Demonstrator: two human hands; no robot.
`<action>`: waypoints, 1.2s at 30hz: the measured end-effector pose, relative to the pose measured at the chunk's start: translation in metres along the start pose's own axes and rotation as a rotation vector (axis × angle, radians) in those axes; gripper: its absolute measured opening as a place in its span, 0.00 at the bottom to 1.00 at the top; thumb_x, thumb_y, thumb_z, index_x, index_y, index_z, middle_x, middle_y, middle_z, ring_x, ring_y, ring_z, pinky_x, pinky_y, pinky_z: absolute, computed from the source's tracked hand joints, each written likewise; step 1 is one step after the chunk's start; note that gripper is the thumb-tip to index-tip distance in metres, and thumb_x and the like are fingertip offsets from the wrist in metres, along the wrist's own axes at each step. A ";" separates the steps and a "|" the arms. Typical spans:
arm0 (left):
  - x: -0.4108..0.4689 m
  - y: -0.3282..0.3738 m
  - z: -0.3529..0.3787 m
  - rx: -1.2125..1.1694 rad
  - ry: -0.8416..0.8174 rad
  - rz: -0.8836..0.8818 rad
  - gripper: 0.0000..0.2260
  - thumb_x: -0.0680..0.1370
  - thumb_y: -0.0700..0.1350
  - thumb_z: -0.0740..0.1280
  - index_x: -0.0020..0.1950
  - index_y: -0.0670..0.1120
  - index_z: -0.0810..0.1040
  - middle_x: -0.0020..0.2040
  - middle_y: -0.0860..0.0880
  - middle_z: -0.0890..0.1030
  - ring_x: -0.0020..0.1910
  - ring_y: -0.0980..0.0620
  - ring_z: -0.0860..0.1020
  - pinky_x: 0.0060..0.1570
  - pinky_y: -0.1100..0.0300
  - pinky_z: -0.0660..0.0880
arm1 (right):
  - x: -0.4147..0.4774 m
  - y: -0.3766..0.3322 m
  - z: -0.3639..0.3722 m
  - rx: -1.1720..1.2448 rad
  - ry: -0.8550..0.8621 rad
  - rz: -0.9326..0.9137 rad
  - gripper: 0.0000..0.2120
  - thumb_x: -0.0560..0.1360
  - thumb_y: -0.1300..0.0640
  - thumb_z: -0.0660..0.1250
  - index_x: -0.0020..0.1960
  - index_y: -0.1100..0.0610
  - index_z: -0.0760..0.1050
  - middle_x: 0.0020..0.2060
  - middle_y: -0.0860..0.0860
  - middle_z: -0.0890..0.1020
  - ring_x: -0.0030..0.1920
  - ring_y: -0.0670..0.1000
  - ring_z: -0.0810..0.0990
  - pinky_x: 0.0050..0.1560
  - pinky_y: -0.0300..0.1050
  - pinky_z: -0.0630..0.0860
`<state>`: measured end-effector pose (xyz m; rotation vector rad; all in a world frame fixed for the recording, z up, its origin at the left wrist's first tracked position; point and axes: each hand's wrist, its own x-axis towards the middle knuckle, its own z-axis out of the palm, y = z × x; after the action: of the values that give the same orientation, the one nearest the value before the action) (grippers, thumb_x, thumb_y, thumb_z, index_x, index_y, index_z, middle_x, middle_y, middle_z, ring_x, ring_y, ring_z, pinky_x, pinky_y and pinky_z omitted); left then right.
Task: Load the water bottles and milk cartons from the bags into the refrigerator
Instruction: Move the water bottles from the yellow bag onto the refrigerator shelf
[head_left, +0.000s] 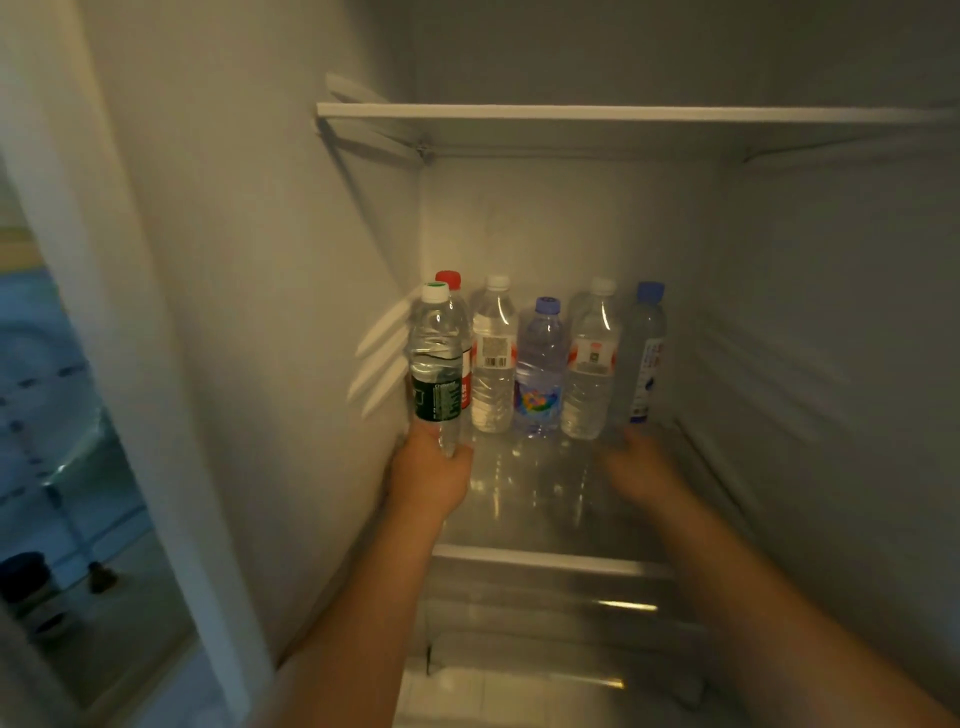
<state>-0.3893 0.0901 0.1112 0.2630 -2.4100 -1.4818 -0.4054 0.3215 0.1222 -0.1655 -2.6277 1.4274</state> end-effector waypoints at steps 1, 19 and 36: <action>-0.005 0.000 -0.004 0.058 -0.039 0.011 0.17 0.74 0.53 0.70 0.62 0.51 0.75 0.57 0.47 0.81 0.54 0.44 0.80 0.57 0.49 0.77 | -0.011 -0.002 0.002 0.012 -0.012 -0.029 0.13 0.79 0.61 0.65 0.63 0.59 0.75 0.56 0.54 0.79 0.52 0.49 0.75 0.49 0.38 0.69; -0.244 -0.078 -0.086 0.779 -0.344 0.376 0.30 0.79 0.68 0.48 0.79 0.59 0.50 0.81 0.53 0.45 0.79 0.45 0.42 0.77 0.42 0.45 | -0.289 0.044 0.045 -0.730 0.037 -0.187 0.30 0.79 0.38 0.56 0.78 0.42 0.52 0.80 0.47 0.49 0.79 0.54 0.47 0.74 0.64 0.46; -0.517 -0.155 -0.173 0.602 -0.444 0.419 0.33 0.75 0.73 0.45 0.78 0.61 0.55 0.80 0.60 0.51 0.79 0.53 0.43 0.76 0.43 0.48 | -0.604 0.108 0.039 -0.675 -0.006 -0.279 0.24 0.77 0.45 0.59 0.72 0.47 0.66 0.72 0.46 0.68 0.74 0.51 0.62 0.72 0.59 0.55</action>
<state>0.1555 0.0339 -0.0344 -0.4755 -2.9660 -0.6572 0.1845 0.2475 -0.0348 0.1324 -2.8815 0.4269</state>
